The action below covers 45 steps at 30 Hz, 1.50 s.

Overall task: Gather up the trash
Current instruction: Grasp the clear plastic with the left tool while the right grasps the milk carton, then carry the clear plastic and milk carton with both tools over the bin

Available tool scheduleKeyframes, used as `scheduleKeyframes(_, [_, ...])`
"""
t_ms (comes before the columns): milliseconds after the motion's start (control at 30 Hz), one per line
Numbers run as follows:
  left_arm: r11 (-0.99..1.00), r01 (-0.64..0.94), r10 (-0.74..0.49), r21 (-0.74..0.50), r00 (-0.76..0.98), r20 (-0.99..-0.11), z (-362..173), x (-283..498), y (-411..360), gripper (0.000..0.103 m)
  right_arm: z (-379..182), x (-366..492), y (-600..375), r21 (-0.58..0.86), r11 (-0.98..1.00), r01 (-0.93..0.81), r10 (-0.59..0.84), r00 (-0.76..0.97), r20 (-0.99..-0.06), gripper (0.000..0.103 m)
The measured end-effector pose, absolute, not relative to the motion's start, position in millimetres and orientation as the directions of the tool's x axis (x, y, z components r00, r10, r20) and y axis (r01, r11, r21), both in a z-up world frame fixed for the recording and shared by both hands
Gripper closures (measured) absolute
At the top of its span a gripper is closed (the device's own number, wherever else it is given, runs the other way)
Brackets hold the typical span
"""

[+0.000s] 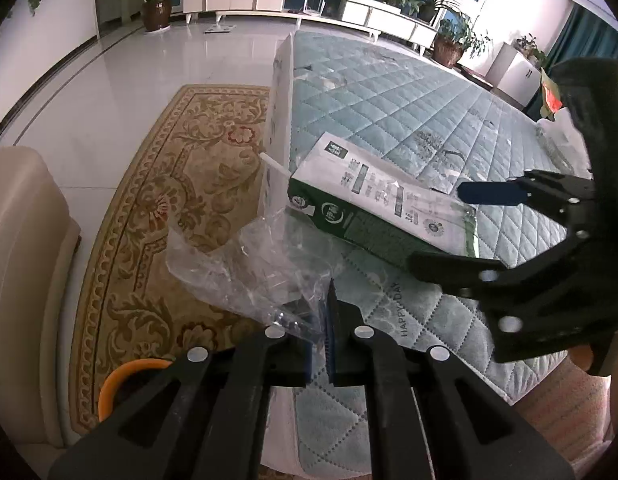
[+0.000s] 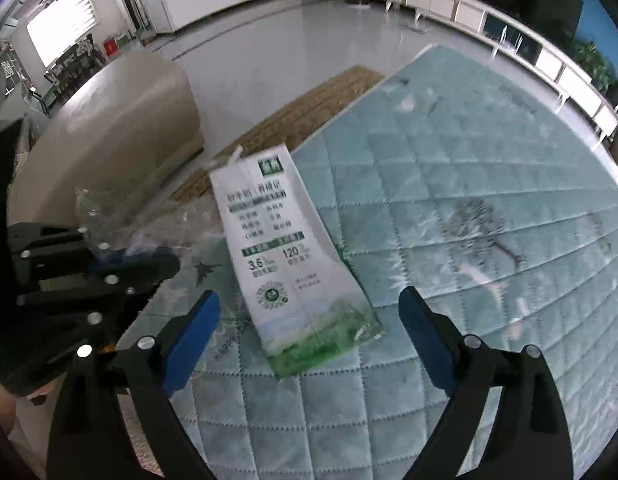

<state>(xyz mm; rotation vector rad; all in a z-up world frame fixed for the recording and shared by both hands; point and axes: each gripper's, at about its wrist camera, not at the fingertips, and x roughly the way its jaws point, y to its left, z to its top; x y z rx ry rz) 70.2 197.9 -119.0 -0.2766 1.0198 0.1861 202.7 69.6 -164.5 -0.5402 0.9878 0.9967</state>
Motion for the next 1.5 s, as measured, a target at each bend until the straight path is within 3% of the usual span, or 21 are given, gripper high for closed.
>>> scheduleKeyframes(67, [0.950, -0.281, 0.026, -0.138, 0.510, -0.860, -120.5, 72.5, 198.3, 0.094, -169.2, 201.0, 71.6, 0.055, 0.451, -0.891, 0.434, 0.164, -0.886, 0.040])
scheduleKeyframes(167, [0.950, -0.282, 0.025, -0.138, 0.506, -0.862, -122.4, 74.5, 198.2, 0.094, -167.7, 196.1, 70.5, 0.032, 0.441, -0.897, 0.440, 0.185, -0.879, 0.041])
scheduleKeyframes(367, [0.950, -0.281, 0.024, -0.139, 0.507, -0.861, -122.5, 74.8, 196.8, 0.094, -154.6, 193.6, 58.5, 0.125, 0.462, -0.878, 0.504, 0.144, -0.852, 0.043])
scheduleKeyframes(833, [0.927, -0.348, 0.067, -0.140, 0.520, -0.852, -110.7, 20.2, 216.2, 0.094, -130.6, 125.1, 86.5, 0.104, 0.356, -0.929, 0.544, 0.116, -0.831, 0.045])
scheduleKeyframes(1500, [0.783, -0.603, 0.134, -0.153, 0.404, -0.905, -167.1, -123.3, 301.3, 0.094, -184.4, -13.4, 201.1, 0.072, 0.081, -0.994, 0.407, -0.033, -0.913, 0.045])
